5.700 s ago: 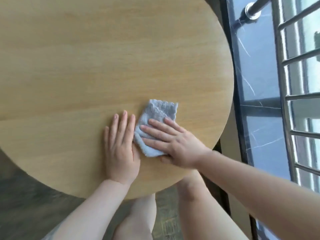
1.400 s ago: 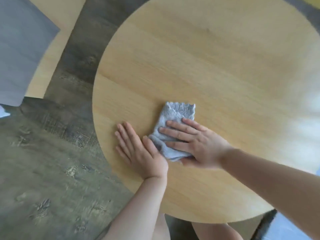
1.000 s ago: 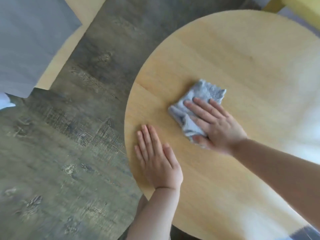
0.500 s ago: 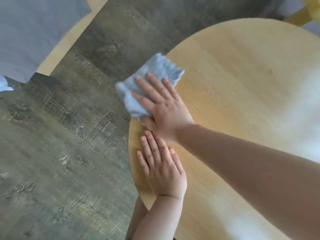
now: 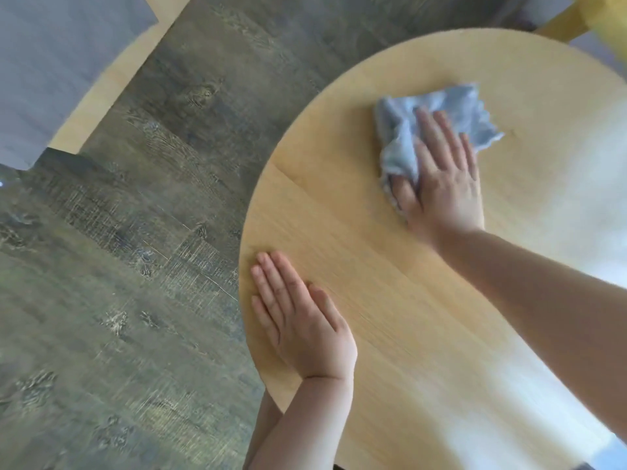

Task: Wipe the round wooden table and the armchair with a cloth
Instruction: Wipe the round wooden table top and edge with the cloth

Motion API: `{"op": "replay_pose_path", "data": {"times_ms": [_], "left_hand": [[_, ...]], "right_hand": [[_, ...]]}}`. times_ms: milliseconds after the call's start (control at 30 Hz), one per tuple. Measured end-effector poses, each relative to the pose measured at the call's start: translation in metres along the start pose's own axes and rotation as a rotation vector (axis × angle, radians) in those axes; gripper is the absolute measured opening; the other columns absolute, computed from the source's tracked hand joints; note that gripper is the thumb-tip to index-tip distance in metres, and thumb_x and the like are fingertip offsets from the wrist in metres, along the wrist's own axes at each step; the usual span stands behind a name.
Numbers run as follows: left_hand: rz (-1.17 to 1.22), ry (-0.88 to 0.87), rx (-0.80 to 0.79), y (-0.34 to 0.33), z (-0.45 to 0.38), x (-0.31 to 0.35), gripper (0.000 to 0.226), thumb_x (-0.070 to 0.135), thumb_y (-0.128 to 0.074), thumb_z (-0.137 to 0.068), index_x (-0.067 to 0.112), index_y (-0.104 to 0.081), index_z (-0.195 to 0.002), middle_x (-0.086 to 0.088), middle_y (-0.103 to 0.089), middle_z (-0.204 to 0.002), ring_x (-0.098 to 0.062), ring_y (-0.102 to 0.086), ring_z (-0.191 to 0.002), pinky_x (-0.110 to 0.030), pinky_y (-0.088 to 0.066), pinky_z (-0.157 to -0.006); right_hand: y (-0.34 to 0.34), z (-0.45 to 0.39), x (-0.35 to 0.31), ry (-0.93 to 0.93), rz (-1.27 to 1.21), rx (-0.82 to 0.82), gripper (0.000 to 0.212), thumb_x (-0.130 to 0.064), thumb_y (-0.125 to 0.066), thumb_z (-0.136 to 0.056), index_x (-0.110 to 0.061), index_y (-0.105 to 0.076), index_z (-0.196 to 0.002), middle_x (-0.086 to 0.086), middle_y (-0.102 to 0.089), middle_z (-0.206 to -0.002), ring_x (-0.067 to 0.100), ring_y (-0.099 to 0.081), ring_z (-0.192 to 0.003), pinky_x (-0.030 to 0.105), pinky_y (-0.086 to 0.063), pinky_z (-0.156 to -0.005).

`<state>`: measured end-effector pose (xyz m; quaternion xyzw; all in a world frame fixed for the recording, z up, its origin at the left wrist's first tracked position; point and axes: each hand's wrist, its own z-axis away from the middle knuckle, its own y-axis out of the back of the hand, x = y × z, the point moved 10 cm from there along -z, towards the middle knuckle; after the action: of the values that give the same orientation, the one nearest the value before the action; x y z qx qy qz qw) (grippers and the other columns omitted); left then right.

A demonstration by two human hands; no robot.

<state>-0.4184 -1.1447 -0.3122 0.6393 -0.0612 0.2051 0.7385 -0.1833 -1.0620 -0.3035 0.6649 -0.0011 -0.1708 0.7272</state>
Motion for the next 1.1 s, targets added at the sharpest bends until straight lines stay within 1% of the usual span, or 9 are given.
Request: {"op": "replay_pose_path", "data": {"times_ms": [67,200,333,400,567,733,867,1000,1100], "left_hand": [[0.022,0.001,-0.004,-0.001,-0.002,0.010,0.062,0.023,-0.031,-0.092,0.010,-0.019,-0.152,-0.004,-0.014,-0.160,-0.017,-0.007,-0.148,-0.037,-0.004,-0.119],[0.085,-0.186,-0.061,-0.010,-0.017,0.051,0.059,0.024,-0.031,-0.091,0.009,-0.031,-0.149,-0.005,-0.020,-0.159,-0.019,-0.010,-0.148,-0.037,-0.002,-0.119],[-0.019,-0.380,-0.107,-0.021,-0.016,0.088,0.058,0.024,-0.027,-0.094,0.014,-0.026,-0.152,-0.002,-0.018,-0.159,-0.020,-0.011,-0.148,-0.042,-0.003,-0.118],[-0.041,-0.505,-0.154,-0.036,0.000,0.114,0.058,0.024,-0.029,-0.094,0.015,-0.028,-0.151,-0.003,-0.020,-0.159,-0.021,-0.014,-0.147,-0.042,-0.006,-0.118],[-0.078,-0.843,-0.278,-0.071,0.061,0.175,0.059,0.023,-0.035,-0.090,0.018,-0.035,-0.148,-0.003,-0.029,-0.156,-0.021,-0.022,-0.145,-0.042,-0.009,-0.116],[-0.168,-0.875,-0.230,-0.078,0.077,0.180,0.059,0.027,-0.032,-0.094,0.018,-0.026,-0.152,-0.002,-0.021,-0.159,-0.021,-0.016,-0.147,-0.043,-0.007,-0.118],[-0.217,-0.937,-0.213,-0.080,0.082,0.183,0.059,0.027,-0.032,-0.094,0.018,-0.023,-0.152,-0.002,-0.020,-0.160,-0.020,-0.014,-0.148,-0.043,-0.007,-0.118],[-0.214,-0.886,-0.214,-0.081,0.092,0.183,0.060,0.027,-0.033,-0.095,0.020,-0.021,-0.153,0.000,-0.015,-0.161,-0.019,-0.009,-0.148,-0.042,-0.003,-0.118],[-0.199,-1.043,-0.302,-0.091,0.140,0.191,0.059,0.030,-0.031,-0.094,0.022,-0.024,-0.152,-0.001,-0.017,-0.160,-0.020,-0.011,-0.148,-0.041,-0.004,-0.118]], "right_hand": [[0.007,0.008,0.010,-0.417,-0.084,0.136,0.060,-0.039,-0.043,-0.089,-0.018,-0.038,-0.145,0.005,-0.026,-0.157,0.027,-0.018,-0.146,0.049,-0.015,-0.117],[-0.016,0.058,-0.067,0.345,-0.052,-0.057,0.057,-0.042,-0.047,-0.091,-0.025,-0.036,-0.144,0.003,-0.028,-0.156,0.024,-0.021,-0.145,0.046,-0.018,-0.118],[0.013,0.179,0.110,-0.776,-0.121,0.192,0.065,-0.043,-0.035,-0.087,-0.014,-0.034,-0.145,-0.001,-0.018,-0.159,0.022,-0.013,-0.147,0.036,-0.004,-0.120],[0.003,0.256,0.097,-1.225,-0.200,0.276,0.072,-0.043,-0.029,-0.085,-0.006,-0.030,-0.146,-0.004,-0.010,-0.158,0.025,-0.009,-0.147,0.031,0.002,-0.118],[-0.017,0.238,0.045,-0.319,-0.085,-0.047,0.057,-0.038,-0.045,-0.085,-0.014,-0.040,-0.136,0.002,-0.020,-0.157,0.021,-0.010,-0.147,0.042,-0.011,-0.119],[-0.001,0.353,0.111,-1.340,-0.210,0.270,0.069,-0.038,-0.035,-0.085,-0.007,-0.027,-0.146,0.000,-0.008,-0.159,0.024,-0.005,-0.148,0.041,-0.003,-0.118],[-0.020,0.270,0.058,-0.333,-0.108,0.064,0.059,-0.041,-0.058,-0.084,-0.020,-0.041,-0.137,0.004,-0.026,-0.156,0.024,-0.017,-0.146,0.045,-0.017,-0.118],[-0.004,0.352,0.138,-1.170,-0.233,0.304,0.058,-0.044,-0.048,-0.086,-0.015,-0.043,-0.136,0.006,-0.020,-0.158,0.024,-0.011,-0.147,0.045,-0.008,-0.119],[-0.010,0.337,0.072,-1.025,-0.275,0.278,0.046,-0.045,-0.054,-0.086,-0.013,-0.044,-0.118,0.012,-0.025,-0.156,0.030,-0.013,-0.146,0.049,-0.011,-0.118]]}}
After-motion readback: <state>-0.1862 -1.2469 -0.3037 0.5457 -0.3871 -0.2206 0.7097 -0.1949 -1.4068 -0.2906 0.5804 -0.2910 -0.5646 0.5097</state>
